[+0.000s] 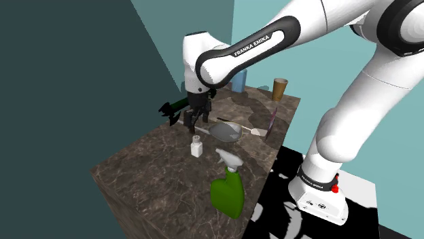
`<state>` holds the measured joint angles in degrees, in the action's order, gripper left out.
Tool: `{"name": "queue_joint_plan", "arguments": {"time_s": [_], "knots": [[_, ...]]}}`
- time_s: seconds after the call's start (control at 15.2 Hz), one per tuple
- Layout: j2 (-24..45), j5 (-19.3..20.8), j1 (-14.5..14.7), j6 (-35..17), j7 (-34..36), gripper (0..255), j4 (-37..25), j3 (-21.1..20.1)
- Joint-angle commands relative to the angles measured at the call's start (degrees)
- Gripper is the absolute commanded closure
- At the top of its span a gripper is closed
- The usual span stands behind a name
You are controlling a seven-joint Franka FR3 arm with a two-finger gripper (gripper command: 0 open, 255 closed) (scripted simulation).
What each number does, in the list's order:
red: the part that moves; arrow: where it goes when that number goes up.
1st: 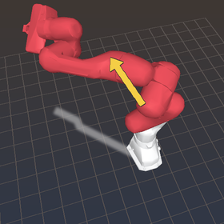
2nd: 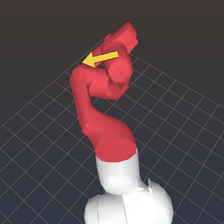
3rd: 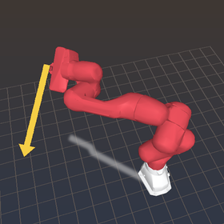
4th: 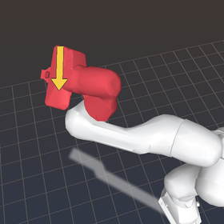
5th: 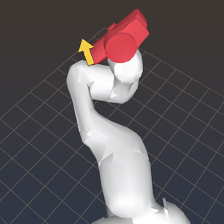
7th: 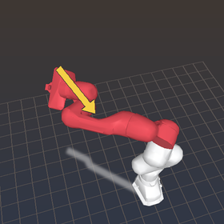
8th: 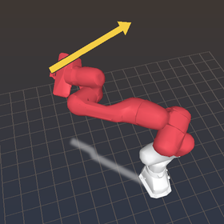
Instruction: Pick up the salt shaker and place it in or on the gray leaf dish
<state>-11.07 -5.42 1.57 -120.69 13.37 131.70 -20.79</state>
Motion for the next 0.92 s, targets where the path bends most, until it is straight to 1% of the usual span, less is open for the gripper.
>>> {"name": "queue_joint_plan", "arguments": {"time_s": [0.0,0.46,0.86], "knots": [[3.55,1.4,0.17,-1.67,2.64,0,-1.62,-1.28],[6.39,2.42,0.21,-7.24,3.46,0,1.28,-1.63],[6.65,2.53,0.21,-7.7,3.54,0,1.49,-1.66]]}}
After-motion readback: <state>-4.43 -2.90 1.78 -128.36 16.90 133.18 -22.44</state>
